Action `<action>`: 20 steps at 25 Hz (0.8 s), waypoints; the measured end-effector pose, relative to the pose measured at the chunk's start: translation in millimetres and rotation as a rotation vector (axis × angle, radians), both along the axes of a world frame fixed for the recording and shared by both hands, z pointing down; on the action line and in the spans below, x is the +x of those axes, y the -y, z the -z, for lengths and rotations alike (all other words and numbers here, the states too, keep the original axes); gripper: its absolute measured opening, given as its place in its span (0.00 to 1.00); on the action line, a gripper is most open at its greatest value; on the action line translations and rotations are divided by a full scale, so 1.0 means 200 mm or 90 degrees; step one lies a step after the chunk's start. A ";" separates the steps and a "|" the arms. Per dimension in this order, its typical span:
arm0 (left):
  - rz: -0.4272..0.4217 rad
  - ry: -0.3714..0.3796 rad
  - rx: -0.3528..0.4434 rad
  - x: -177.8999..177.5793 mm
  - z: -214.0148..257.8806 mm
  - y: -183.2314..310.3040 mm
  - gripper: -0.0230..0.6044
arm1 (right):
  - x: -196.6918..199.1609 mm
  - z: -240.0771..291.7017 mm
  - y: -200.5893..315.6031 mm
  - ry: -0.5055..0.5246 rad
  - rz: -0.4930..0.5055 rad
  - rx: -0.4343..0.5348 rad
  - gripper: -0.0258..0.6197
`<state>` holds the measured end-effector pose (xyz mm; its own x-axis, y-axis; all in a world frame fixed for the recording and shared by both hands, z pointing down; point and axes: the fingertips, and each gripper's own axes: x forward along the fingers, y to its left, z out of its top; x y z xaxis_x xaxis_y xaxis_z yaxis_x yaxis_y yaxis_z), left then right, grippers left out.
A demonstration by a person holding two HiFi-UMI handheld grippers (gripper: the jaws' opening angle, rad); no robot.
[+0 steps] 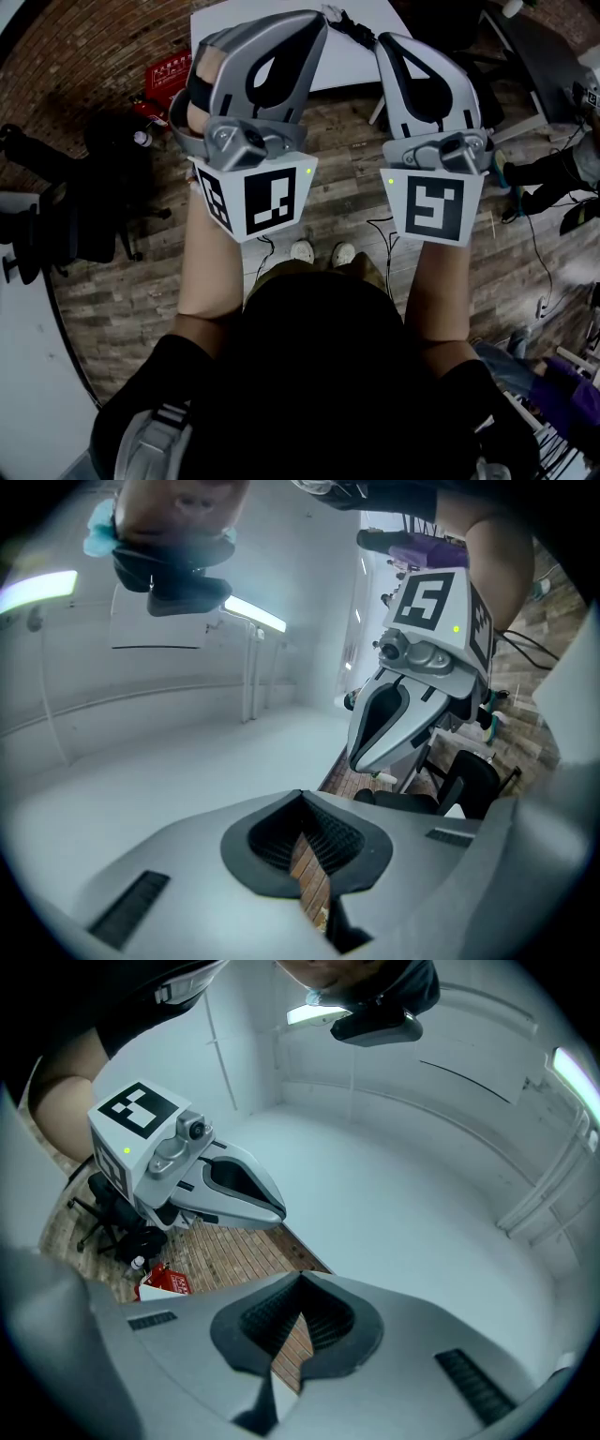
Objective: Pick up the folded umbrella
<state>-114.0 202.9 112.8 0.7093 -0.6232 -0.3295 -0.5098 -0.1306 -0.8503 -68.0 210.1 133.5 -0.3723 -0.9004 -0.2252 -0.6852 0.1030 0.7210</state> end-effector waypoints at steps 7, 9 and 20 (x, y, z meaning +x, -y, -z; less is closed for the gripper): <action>-0.002 0.014 -0.005 -0.05 -0.04 0.03 0.06 | -0.08 -0.02 0.03 -0.003 -0.004 -0.007 0.08; -0.004 0.015 -0.006 -0.07 -0.05 0.04 0.06 | -0.10 -0.03 0.03 -0.003 -0.008 -0.008 0.08; -0.020 0.022 0.005 -0.15 -0.06 0.04 0.06 | -0.18 -0.05 0.03 -0.004 -0.032 -0.004 0.08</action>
